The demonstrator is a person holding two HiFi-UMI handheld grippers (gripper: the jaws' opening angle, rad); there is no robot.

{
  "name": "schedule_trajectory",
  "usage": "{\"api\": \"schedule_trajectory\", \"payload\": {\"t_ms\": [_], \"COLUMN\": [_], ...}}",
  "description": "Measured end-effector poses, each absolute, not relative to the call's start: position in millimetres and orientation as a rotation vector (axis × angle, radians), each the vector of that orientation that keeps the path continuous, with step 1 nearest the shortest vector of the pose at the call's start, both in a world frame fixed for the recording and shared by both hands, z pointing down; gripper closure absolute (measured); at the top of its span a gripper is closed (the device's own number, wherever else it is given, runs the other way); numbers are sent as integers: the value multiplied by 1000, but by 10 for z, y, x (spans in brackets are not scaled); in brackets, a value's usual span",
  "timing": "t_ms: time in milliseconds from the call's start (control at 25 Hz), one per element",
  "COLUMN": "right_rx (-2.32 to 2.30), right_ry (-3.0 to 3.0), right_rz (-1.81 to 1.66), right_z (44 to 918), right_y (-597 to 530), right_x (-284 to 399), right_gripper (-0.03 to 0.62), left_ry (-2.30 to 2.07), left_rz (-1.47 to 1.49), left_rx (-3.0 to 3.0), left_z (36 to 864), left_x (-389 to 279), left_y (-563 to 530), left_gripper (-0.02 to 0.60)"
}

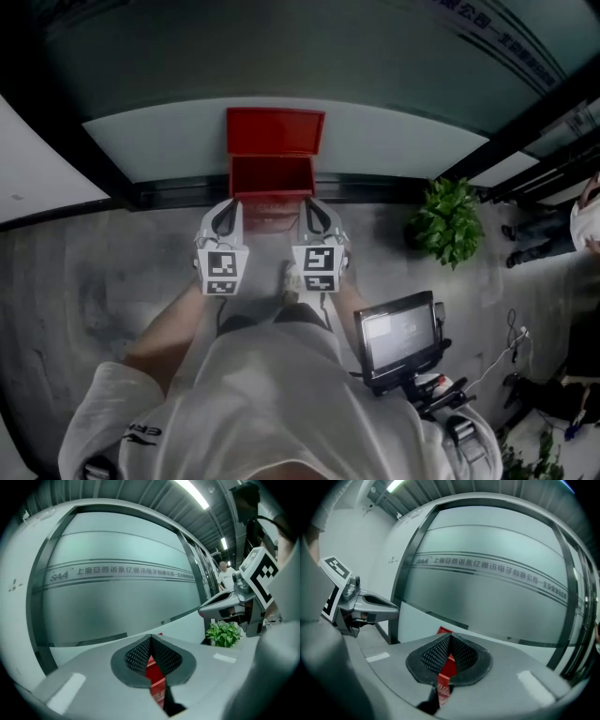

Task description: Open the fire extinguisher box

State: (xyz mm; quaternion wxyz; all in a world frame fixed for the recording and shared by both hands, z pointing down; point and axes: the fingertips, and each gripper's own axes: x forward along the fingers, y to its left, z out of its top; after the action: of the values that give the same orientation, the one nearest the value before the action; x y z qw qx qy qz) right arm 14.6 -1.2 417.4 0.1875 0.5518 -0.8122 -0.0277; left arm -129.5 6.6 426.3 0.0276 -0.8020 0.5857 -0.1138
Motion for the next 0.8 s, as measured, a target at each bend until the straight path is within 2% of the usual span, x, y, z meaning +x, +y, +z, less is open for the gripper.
{"api": "schedule_trajectory", "payload": {"t_ms": [240, 800], "right_rx": [1587, 1541], "right_ry": [-2330, -2492], "right_rz": [97, 108], "right_z": [4117, 3849], "right_y": [430, 986], "right_x": [307, 661], "right_gripper": [582, 582], "left_ry": [1816, 1885], "left_rz": [-302, -229], "left_rx": [-2499, -2453], "left_z": [4106, 3821], "left_x": [-1165, -824], "left_y": [486, 1061], "left_gripper": [580, 580]}}
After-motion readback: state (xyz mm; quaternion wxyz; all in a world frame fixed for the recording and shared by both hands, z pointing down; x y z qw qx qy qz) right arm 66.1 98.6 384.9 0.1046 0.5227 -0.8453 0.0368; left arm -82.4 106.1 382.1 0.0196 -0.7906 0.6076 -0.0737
